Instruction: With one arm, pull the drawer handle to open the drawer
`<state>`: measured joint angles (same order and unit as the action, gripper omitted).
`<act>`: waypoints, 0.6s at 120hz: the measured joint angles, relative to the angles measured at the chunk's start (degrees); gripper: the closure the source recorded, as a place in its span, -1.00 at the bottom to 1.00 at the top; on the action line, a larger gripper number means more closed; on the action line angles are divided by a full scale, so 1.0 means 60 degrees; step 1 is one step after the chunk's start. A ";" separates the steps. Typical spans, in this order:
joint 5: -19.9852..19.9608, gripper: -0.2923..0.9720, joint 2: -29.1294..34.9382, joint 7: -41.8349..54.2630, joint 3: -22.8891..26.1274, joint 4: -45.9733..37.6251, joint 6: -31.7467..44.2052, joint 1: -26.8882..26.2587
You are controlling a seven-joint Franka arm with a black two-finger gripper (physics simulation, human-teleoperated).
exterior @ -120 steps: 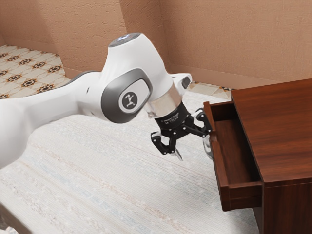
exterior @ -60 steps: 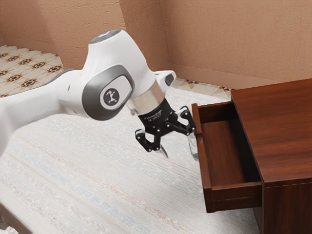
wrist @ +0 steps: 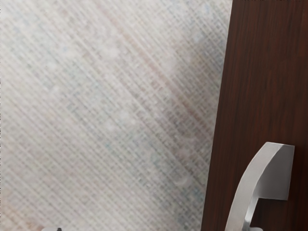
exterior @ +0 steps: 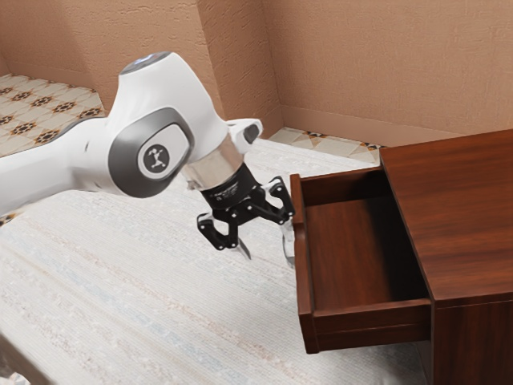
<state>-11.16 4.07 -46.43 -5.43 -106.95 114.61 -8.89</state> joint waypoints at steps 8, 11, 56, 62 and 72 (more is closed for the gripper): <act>-0.0005 -0.22 0.0015 0.0054 -0.0009 -0.0004 -0.0015 0.0010; -0.0008 -0.22 0.0017 0.0073 -0.0010 -0.0001 -0.0019 0.0012; -0.0023 -0.23 0.0019 0.0286 0.0026 0.0190 -0.0038 0.0320; -0.0020 -0.23 0.0020 0.0301 0.0063 0.0337 -0.0040 0.0398; -0.0011 -0.23 0.0040 0.0321 0.0128 0.0733 -0.0087 0.0387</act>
<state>-11.22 4.31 -44.50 -4.66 -102.55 114.08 -6.57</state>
